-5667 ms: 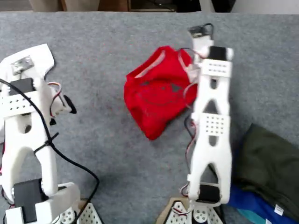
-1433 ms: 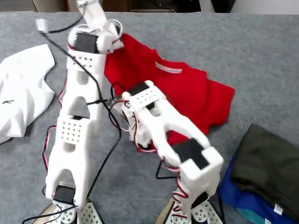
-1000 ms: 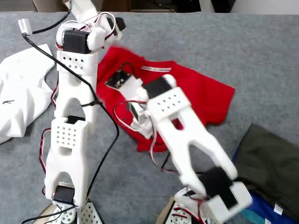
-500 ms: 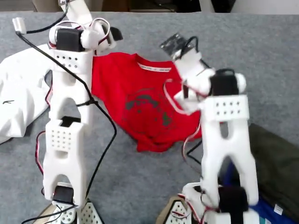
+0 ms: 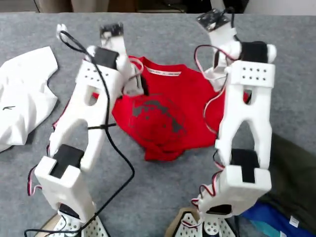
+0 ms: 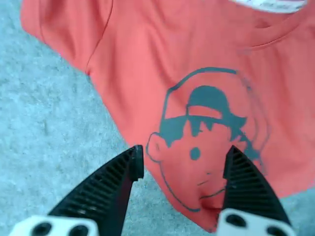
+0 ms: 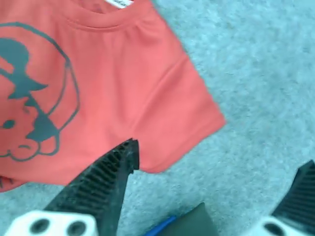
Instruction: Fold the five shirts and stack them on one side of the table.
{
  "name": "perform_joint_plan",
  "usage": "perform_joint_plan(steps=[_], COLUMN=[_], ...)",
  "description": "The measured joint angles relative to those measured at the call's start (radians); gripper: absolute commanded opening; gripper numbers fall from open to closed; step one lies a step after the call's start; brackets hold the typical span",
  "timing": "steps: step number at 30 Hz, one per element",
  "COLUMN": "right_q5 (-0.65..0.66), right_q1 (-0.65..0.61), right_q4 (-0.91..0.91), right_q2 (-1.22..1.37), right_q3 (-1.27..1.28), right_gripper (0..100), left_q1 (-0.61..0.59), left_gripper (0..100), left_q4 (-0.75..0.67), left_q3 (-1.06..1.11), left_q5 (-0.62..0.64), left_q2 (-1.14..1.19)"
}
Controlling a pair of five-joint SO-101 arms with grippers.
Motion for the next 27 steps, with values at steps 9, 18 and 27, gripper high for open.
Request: perform_joint_plan(steps=[9,18,27], right_q5=[0.038,0.080,0.028], right_q1=[0.060,0.021,-0.038], right_q4=[0.014,-0.063,0.068], right_q2=[0.146,0.450,0.793], right_q3=[-0.089,-0.124,-0.414], right_gripper=[46.1,46.1,15.7], left_q1=[0.110,0.106,-0.069], left_gripper=[27,15,12], left_q4=[-0.224,-0.244,-0.275], left_q3=[0.454,0.500,0.500], left_q5=[0.098,0.124,0.124], left_q2=[-0.002,-0.005,-0.005])
